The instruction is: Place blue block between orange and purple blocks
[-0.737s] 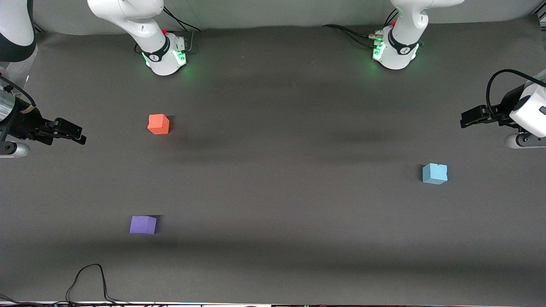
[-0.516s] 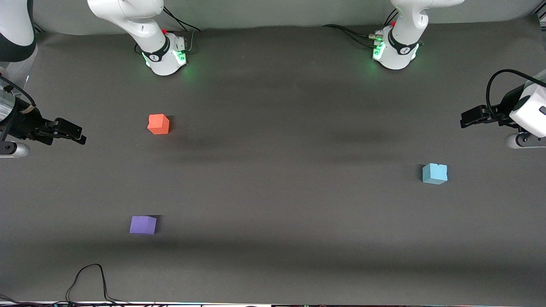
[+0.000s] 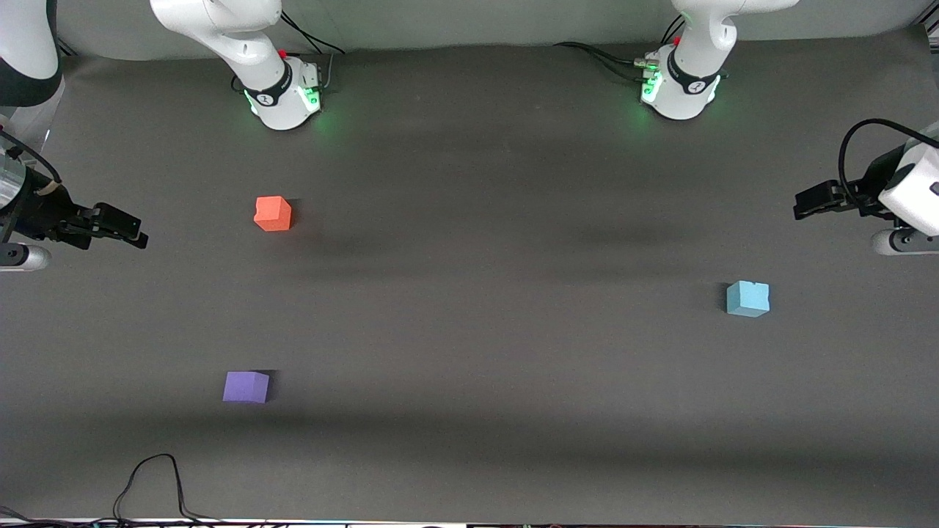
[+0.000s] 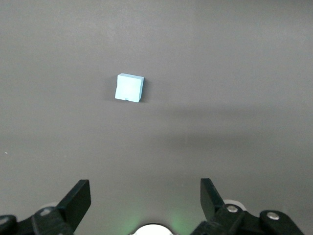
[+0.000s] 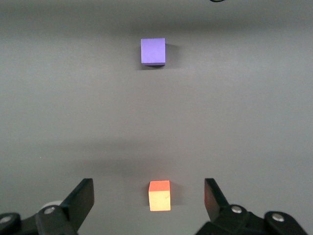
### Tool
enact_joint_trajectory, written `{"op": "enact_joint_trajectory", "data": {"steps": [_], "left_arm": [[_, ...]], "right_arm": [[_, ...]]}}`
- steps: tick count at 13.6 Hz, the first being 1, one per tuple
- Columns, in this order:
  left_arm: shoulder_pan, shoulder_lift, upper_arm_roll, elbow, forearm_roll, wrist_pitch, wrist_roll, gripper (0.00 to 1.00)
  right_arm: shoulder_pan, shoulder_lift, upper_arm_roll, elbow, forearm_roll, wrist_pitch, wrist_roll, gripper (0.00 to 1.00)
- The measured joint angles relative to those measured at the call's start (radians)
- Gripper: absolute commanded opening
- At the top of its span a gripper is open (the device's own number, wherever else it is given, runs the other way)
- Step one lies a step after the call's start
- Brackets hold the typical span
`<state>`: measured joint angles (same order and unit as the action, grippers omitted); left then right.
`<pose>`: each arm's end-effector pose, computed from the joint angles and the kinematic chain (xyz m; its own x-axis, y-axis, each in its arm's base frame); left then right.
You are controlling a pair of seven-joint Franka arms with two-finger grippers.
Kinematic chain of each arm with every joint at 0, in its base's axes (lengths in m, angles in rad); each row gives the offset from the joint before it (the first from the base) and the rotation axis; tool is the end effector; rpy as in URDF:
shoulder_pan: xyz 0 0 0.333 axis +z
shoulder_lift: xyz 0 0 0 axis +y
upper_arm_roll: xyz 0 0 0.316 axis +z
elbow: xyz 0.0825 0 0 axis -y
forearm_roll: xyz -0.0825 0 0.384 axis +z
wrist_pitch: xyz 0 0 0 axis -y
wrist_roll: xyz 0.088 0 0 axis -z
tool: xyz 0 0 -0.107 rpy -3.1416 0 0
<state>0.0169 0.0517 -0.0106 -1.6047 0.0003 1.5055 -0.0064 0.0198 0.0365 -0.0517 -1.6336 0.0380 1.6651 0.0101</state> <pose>0.5593 0.0037 0.5747 0.9886 0.0126 -0.1503 0.0126 -0.9999 -0.0007 0.5716 -0.0140 0.5825 0.9989 -0.0455 -0.0054 -0.0457 -0.9983 -0.0359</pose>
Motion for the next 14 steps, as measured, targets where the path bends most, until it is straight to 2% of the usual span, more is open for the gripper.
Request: {"op": "enact_joint_trajectory", "data": {"steps": [3, 6, 10, 14], "left_arm": [[0.062, -0.001, 0.009, -0.027, 0.015, 0.013, 0.097, 1.00], [0.110, -0.026, 0.013, -0.103, 0.026, 0.084, 0.183, 1.00], [0.112, -0.053, 0.004, -0.178, 0.026, 0.164, 0.197, 1.00], [0.098, -0.046, -0.011, -0.315, 0.028, 0.345, 0.214, 1.00]], "right_arm": [[0.000, 0.000, 0.000, -0.001, 0.000, 0.000, 0.000, 1.00], [-0.001, 0.001, -0.001, -0.001, 0.000, 0.000, 0.000, 1.00], [-0.001, 0.001, 0.000, -0.001, 0.000, 0.000, 0.000, 1.00], [-0.001, 0.001, 0.002, -0.001, 0.000, 0.000, 0.000, 1.00]]}}
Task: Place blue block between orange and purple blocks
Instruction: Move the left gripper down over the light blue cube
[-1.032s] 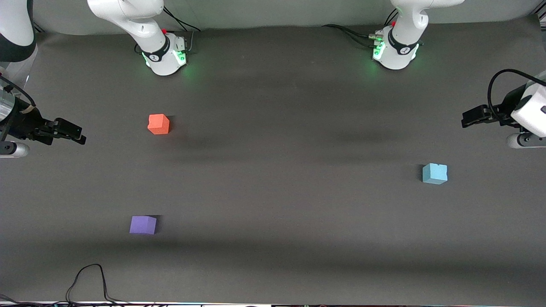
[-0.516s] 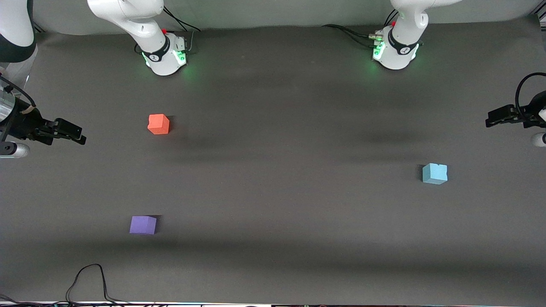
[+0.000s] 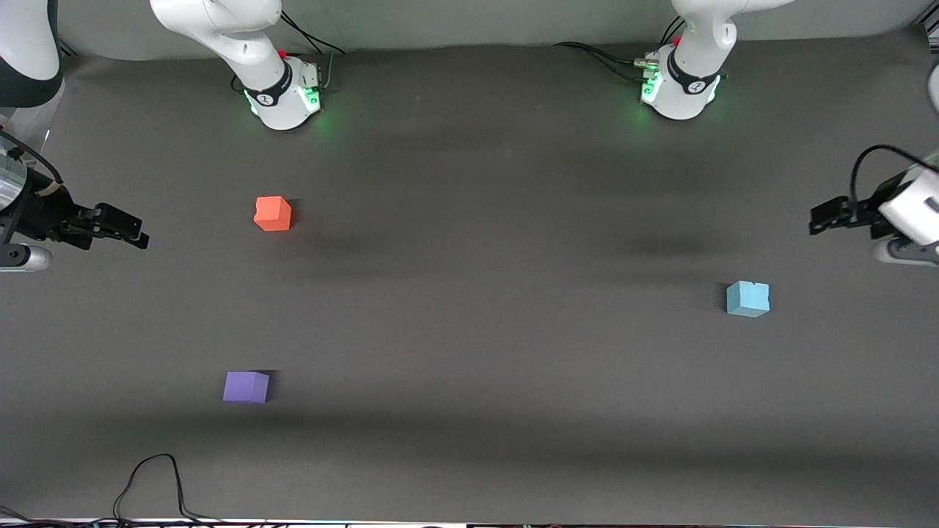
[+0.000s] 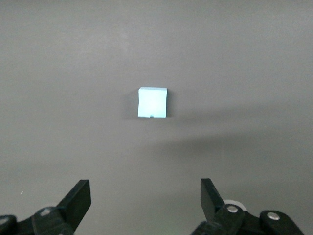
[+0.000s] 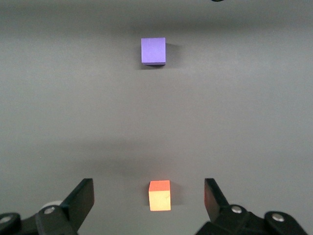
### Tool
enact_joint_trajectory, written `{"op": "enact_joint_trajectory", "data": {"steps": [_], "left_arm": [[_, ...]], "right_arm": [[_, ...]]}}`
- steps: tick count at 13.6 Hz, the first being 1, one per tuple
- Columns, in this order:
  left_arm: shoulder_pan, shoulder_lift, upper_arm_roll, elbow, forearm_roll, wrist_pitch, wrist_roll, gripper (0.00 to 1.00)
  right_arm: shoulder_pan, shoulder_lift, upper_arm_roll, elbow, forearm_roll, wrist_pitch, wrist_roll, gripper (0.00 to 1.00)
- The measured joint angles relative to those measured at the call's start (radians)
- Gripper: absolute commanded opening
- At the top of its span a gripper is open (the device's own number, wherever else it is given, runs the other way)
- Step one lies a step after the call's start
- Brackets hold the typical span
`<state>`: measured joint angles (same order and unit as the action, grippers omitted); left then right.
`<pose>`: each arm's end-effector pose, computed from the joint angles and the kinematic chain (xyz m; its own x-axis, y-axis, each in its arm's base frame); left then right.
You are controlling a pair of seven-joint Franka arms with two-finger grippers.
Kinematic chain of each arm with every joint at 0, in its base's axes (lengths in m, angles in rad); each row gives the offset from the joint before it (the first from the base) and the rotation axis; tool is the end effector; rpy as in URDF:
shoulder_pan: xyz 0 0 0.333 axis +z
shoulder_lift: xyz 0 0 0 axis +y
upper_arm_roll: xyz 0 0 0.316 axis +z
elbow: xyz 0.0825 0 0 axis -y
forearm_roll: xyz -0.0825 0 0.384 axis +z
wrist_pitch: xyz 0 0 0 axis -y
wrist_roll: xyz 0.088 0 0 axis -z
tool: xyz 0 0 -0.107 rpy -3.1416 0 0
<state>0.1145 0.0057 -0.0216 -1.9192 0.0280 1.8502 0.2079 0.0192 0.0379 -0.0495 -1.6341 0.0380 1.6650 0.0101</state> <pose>0.5503 0.0535 0.4795 0.9893 -0.1226 -0.0785 -0.1238 -0.9923 -0.0101 0.5719 -0.0131 0.5814 0.9990 -0.0439 -0.0074 -0.0442 -0.9984 -0.0358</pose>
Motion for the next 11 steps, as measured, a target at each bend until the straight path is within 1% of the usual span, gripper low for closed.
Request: {"op": "enact_joint_trajectory", "data": {"steps": [3, 8, 11], "left_arm": [[-0.006, 0.054, 0.000, -0.098, 0.002, 0.170, 0.031, 1.00], [-0.004, 0.208, 0.005, -0.226, 0.007, 0.511, 0.053, 1.00], [-0.003, 0.293, 0.006, -0.248, 0.011, 0.621, 0.059, 1.00]], "right_arm": [[0.000, 0.000, 0.001, 0.000, 0.000, 0.000, 0.000, 1.00], [0.000, 0.001, 0.003, 0.001, 0.000, 0.000, 0.000, 1.00], [0.000, 0.001, 0.003, 0.000, 0.000, 0.000, 0.000, 1.00]]}}
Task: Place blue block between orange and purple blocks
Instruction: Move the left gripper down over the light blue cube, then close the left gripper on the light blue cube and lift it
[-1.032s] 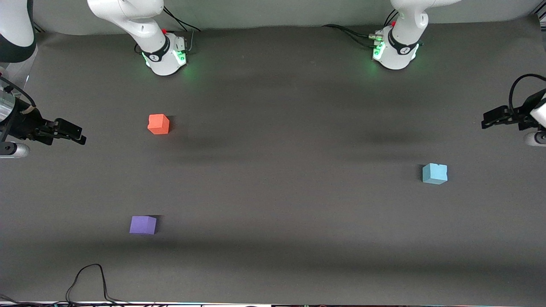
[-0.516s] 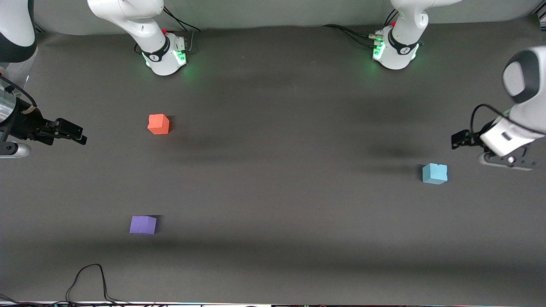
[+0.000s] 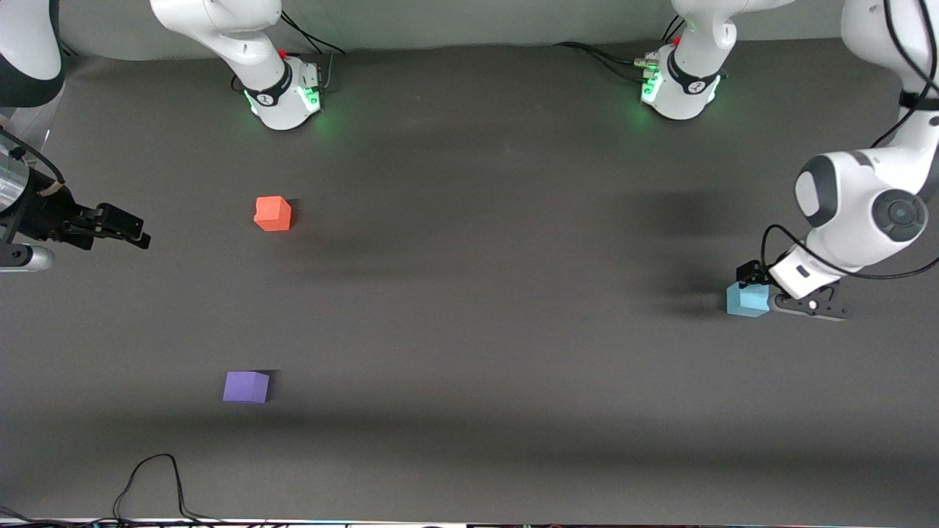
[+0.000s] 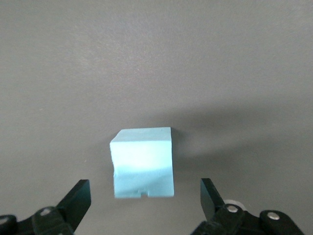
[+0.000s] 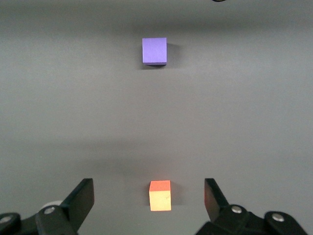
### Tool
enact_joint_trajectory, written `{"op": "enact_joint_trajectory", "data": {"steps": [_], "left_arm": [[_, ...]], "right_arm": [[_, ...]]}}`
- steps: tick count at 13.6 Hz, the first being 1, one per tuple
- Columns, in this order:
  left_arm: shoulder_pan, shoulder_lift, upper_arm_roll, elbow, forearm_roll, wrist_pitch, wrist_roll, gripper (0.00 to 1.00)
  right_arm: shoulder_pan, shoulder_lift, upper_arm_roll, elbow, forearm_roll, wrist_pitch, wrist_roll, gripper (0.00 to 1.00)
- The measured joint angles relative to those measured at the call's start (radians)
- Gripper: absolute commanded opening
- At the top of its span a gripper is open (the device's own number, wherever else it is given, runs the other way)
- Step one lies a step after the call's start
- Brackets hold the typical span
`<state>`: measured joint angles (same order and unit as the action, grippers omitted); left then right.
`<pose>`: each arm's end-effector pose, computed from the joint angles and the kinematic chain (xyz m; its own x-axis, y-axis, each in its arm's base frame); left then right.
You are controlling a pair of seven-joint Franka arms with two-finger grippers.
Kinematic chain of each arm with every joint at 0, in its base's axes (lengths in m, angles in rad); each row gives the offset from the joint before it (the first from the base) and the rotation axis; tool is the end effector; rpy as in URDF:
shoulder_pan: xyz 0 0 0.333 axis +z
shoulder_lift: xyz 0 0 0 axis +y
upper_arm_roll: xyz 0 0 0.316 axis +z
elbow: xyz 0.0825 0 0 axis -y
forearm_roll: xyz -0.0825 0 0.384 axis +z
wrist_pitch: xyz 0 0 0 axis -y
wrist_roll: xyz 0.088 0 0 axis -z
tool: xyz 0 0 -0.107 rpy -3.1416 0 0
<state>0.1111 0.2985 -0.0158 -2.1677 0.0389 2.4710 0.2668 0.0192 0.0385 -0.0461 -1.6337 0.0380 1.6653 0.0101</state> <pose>0.5622 0.0537 0.2561 0.9798 -0.1998 -0.0007 -0.1998 -0.9796 -0.0202 0.5721 -0.0112 0.5813 0.9992 -0.0405 -0.0073 -0.0408 -0.9985 -0.0359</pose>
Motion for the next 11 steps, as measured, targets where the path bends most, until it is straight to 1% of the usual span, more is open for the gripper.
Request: {"op": "enact_joint_trajectory", "data": {"steps": [5, 8, 9, 10, 11], "left_arm": [[0.000, 0.079, 0.001, -0.018, 0.001, 0.125, 0.017, 1.00], [0.000, 0.101, 0.001, -0.022, 0.002, 0.151, 0.020, 1.00], [0.000, 0.102, 0.001, -0.022, 0.002, 0.152, 0.020, 0.89], [0.000, 0.102, 0.002, -0.022, 0.002, 0.152, 0.020, 0.65], [0.001, 0.102, 0.002, -0.022, 0.002, 0.152, 0.021, 0.48]], "right_arm": [[0.000, 0.000, 0.000, 0.000, 0.000, 0.000, 0.000, 1.00], [0.000, 0.001, -0.003, -0.001, 0.000, 0.000, 0.000, 1.00], [0.000, 0.002, -0.003, -0.001, 0.000, 0.000, 0.000, 1.00], [-0.001, 0.002, -0.004, -0.001, 0.000, 0.000, 0.000, 1.00], [-0.001, 0.002, -0.005, -0.001, 0.000, 0.000, 0.000, 1.00]]}}
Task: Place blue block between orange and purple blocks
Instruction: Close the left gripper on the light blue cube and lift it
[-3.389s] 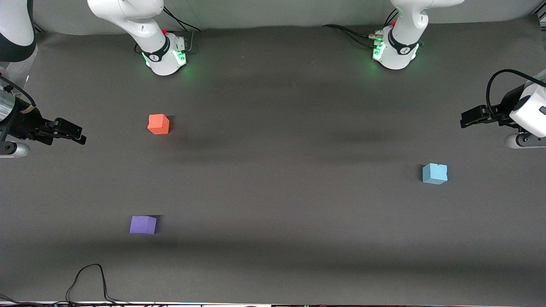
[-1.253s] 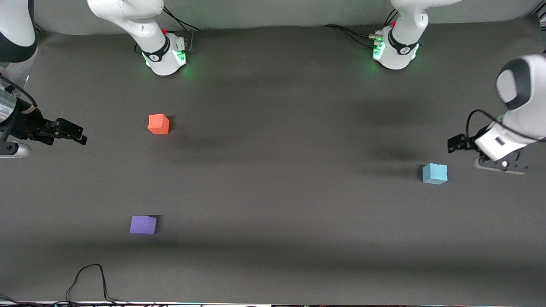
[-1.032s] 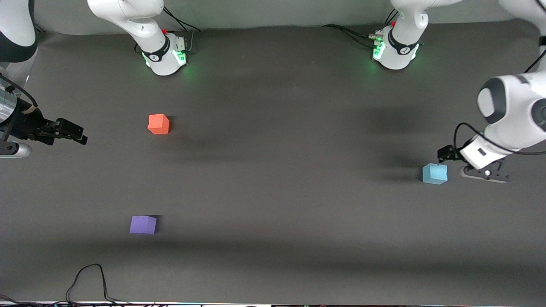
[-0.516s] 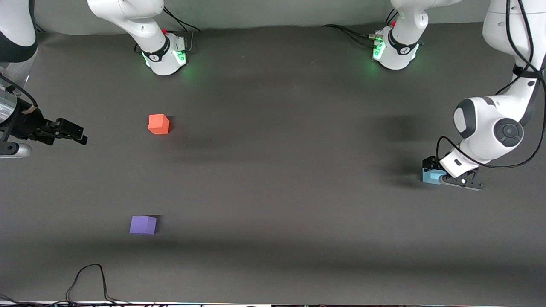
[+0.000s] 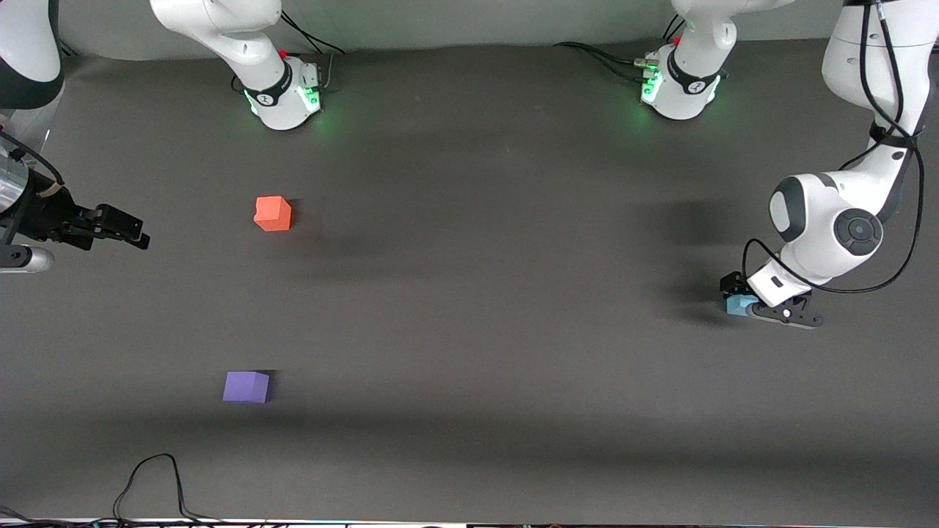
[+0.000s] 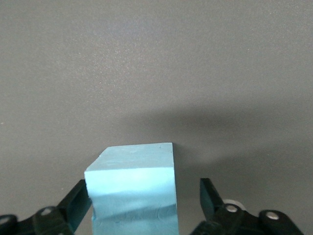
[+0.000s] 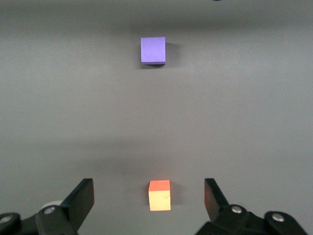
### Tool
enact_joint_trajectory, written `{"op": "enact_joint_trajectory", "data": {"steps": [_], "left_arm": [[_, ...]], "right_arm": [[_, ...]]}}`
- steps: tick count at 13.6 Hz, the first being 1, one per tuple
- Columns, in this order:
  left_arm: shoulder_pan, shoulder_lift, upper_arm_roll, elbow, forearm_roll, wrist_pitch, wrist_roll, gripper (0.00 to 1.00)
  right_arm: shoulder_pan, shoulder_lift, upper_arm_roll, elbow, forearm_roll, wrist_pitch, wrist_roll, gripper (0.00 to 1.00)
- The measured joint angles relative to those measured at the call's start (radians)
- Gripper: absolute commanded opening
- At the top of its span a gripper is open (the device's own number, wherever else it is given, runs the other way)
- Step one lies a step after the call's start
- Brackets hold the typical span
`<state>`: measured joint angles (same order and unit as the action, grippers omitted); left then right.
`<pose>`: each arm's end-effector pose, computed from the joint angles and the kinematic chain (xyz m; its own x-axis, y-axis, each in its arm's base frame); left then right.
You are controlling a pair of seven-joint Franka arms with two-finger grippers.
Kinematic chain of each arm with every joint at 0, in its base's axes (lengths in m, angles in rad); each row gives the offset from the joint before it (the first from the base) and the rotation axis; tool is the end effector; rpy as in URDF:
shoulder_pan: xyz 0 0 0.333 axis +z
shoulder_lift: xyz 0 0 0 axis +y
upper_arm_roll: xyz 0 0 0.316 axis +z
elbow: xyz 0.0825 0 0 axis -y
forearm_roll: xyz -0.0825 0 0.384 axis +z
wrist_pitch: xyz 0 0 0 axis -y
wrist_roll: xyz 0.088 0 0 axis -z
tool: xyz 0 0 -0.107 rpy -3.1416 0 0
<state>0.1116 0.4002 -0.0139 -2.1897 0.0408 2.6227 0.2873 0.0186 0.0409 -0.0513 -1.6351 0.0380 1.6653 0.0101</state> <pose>0.5595 0.0538 0.2041 0.9747 -0.2219 0.0268 -0.2213 -0.9749 -0.0246 0.5726 -0.0145 0.5792 0.9989 -0.0463 -0.0111 -0.0467 -0.9983 -0.0356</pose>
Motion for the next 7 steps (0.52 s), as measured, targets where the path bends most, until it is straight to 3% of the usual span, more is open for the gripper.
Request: {"op": "enact_joint_trajectory", "data": {"steps": [1, 2, 7], "left_arm": [[0.000, 0.000, 0.000, 0.000, 0.000, 0.000, 0.000, 0.39], [0.000, 0.000, 0.000, 0.000, 0.000, 0.000, 0.000, 0.36], [0.000, -0.003, 0.003, 0.011, 0.000, -0.006, -0.005, 0.36]], "right_arm": [[0.000, 0.000, -0.001, 0.000, 0.000, 0.000, 0.000, 1.00], [0.000, 0.000, -0.002, 0.000, 0.000, 0.000, 0.000, 1.00], [0.000, 0.000, -0.002, 0.000, 0.000, 0.000, 0.000, 1.00]]}}
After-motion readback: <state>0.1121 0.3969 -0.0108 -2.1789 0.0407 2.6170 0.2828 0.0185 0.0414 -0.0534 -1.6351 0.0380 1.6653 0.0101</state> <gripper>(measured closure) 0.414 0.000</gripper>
